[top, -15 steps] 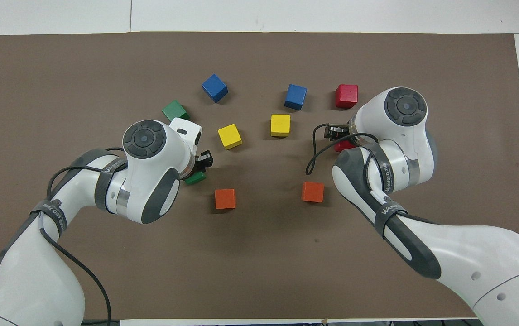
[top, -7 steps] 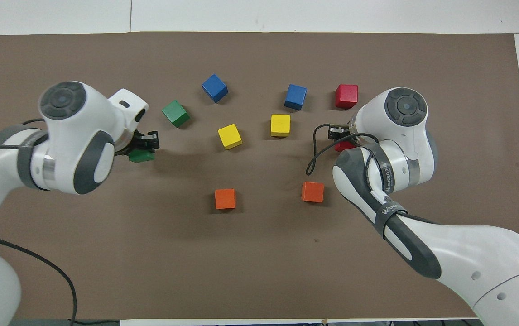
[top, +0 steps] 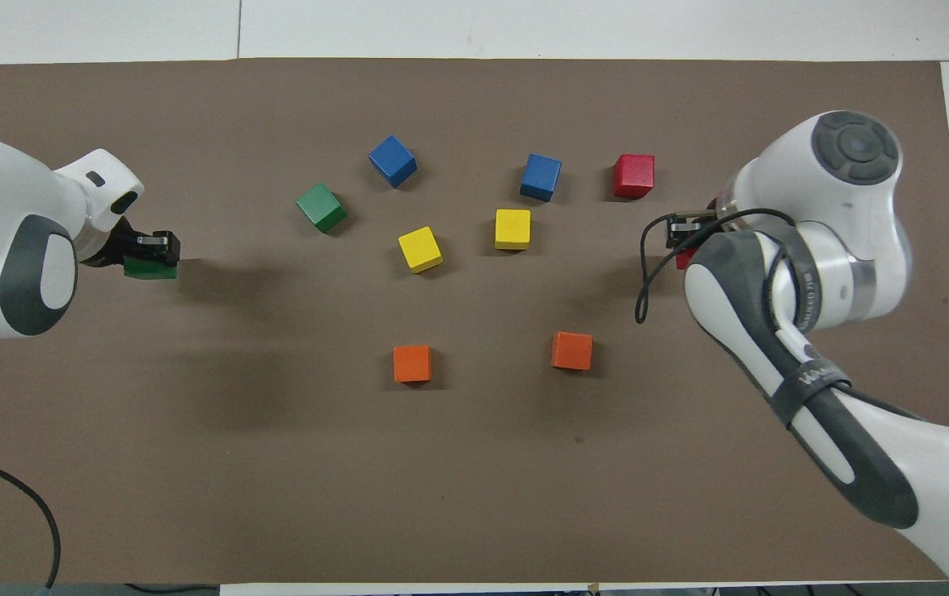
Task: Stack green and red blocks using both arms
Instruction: 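Set the green cube down with the left gripper while the right gripper carries red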
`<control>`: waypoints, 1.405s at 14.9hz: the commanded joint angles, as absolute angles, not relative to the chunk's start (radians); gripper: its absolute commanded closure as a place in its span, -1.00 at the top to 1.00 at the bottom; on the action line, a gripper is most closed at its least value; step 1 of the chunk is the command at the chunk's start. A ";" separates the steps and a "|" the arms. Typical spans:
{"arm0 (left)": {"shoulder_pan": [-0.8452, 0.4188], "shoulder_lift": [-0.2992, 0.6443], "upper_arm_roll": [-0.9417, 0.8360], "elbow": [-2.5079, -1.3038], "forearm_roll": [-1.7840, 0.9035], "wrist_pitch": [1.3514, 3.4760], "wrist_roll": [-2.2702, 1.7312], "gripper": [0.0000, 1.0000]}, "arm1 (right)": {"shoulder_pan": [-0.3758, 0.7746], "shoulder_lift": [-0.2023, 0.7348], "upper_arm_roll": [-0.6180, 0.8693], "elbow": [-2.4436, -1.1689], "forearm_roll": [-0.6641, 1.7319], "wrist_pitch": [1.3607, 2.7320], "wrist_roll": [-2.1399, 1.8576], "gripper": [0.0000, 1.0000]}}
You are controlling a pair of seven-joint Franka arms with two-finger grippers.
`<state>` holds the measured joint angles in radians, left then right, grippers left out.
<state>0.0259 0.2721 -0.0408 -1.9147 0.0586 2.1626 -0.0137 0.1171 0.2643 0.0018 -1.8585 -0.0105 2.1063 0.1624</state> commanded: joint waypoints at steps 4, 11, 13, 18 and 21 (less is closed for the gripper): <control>0.054 0.288 -0.055 -1.959 0.072 2.227 -0.118 -1.00 | -0.023 0.175 0.012 -2.023 -0.006 2.210 -0.015 -1.00; 0.072 0.288 -0.055 -1.985 0.072 2.267 -0.104 0.68 | -0.071 0.158 0.011 -2.190 -0.017 2.433 -0.075 -1.00; 0.072 0.288 -0.055 -1.986 0.072 2.267 -0.100 1.00 | -0.072 0.166 0.011 -2.218 -0.017 2.500 -0.080 -1.00; 0.074 0.281 -0.057 -1.933 0.072 2.246 -0.104 1.00 | -0.087 0.170 0.011 -2.229 -0.018 2.525 -0.092 -1.00; 0.023 0.319 -0.060 -1.739 0.008 2.093 -0.194 1.00 | -0.091 0.172 0.011 -2.229 -0.017 2.525 -0.081 -0.72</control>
<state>0.0573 0.2934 -0.0550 -1.8785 0.0428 2.2055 -0.1188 -0.0690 0.1968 -0.0005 -2.2018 -0.0126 2.5034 -0.0592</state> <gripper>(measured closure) 0.000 0.454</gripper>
